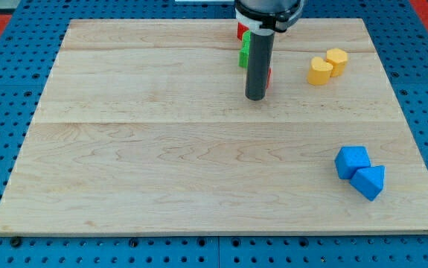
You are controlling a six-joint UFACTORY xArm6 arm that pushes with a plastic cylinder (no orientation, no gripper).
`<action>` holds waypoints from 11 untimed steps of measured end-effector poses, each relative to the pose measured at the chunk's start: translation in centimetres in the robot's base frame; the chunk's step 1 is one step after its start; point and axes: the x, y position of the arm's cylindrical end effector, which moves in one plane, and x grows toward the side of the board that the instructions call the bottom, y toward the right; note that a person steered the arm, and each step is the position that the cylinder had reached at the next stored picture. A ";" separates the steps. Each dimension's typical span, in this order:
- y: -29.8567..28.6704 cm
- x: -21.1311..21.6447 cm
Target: Move the red circle to the bottom side of the green star
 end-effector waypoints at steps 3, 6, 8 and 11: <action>4.9 0.1; 4.1 -2.0; 2.0 -2.4; 0.7 -0.9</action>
